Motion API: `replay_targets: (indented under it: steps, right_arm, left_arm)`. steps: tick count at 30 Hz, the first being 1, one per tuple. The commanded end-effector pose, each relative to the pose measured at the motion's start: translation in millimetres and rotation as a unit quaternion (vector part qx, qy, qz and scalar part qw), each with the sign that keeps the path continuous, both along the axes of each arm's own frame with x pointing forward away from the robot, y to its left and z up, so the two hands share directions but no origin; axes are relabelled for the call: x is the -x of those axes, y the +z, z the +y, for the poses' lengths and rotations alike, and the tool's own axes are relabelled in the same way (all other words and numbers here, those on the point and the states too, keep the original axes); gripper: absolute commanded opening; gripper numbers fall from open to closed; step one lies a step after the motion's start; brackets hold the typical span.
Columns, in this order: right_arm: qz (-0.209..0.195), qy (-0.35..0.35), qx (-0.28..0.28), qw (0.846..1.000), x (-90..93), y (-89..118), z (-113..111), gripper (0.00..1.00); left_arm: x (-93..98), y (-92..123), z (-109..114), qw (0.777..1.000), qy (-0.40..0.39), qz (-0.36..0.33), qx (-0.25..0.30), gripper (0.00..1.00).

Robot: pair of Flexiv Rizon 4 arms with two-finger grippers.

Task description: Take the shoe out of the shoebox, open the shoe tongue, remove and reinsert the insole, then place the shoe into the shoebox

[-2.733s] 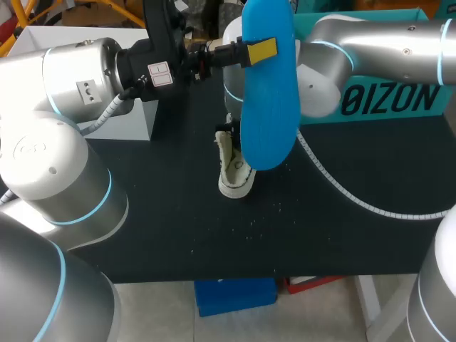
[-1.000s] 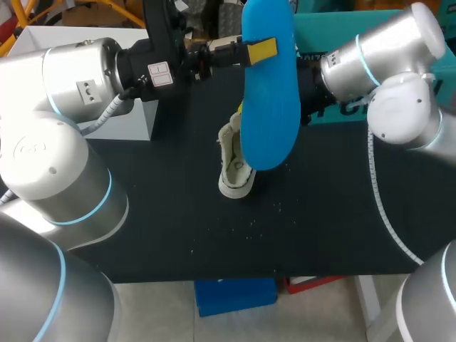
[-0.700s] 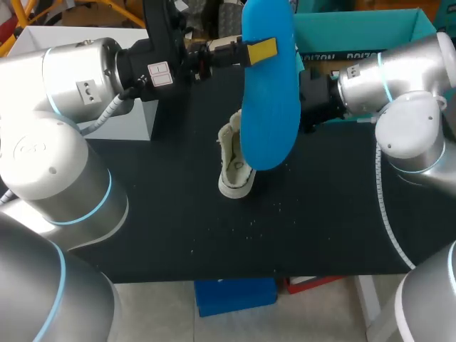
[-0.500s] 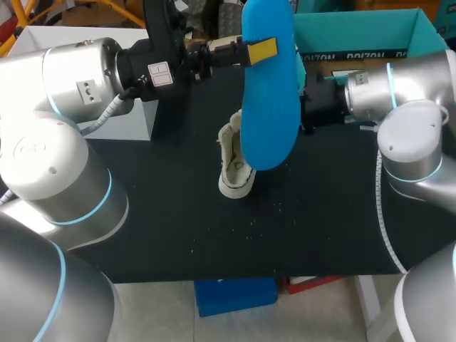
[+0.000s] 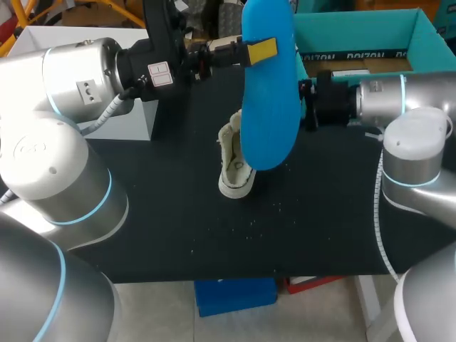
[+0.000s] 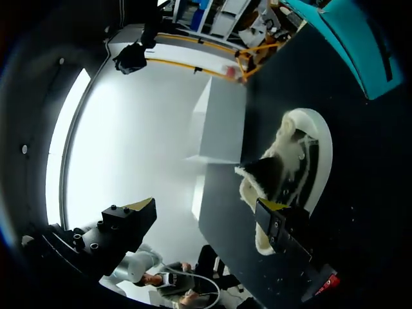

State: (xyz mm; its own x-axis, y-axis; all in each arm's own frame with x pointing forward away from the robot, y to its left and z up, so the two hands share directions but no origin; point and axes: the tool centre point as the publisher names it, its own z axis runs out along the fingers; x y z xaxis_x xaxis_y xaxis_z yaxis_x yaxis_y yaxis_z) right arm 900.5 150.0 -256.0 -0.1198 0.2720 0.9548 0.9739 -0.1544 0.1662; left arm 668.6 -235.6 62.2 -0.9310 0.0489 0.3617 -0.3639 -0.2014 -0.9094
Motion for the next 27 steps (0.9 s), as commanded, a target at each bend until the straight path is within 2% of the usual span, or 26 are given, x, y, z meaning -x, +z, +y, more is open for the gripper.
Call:
replay_targets:
  steps: [1, 2, 4, 6, 11, 19, 27]
  right_arm:
    - [-0.006, -0.007, 0.038, 0.999, -1.9, 11, -2, 1.00]
    - [-0.006, -0.007, 0.038, 0.999, -1.9, 11, -2, 1.00]
    - [-0.006, -0.007, 0.038, 0.999, -1.9, 11, -2, 1.00]
    - [-0.006, -0.007, 0.038, 0.999, -1.9, 11, -2, 1.00]
    - [-0.006, -0.007, 0.038, 0.999, -1.9, 11, -2, 1.00]
    - [-0.006, -0.007, 0.038, 0.999, -1.9, 11, -2, 1.00]
    - [-0.006, -0.007, 0.038, 0.999, -1.9, 11, -2, 1.00]
  left_arm:
    - [-2.7, 2, -5, 0.998, -0.003, -0.068, -0.015, 0.00]
    - [-5.0, 4, -4, 0.995, -0.003, -0.100, -0.013, 0.00]
    - [-10.6, -4, -2, 0.978, -0.006, -0.204, -0.052, 0.00]
    - [-18.0, -19, 1, 0.971, -0.005, -0.234, -0.058, 0.00]
    - [-36.7, -60, 7, 0.975, 0.001, -0.214, -0.066, 0.00]
    - [-54.4, -102, 4, 0.976, -0.023, -0.202, -0.083, 0.00]
    - [-54.4, -102, 4, 0.976, -0.023, -0.202, -0.083, 0.00]
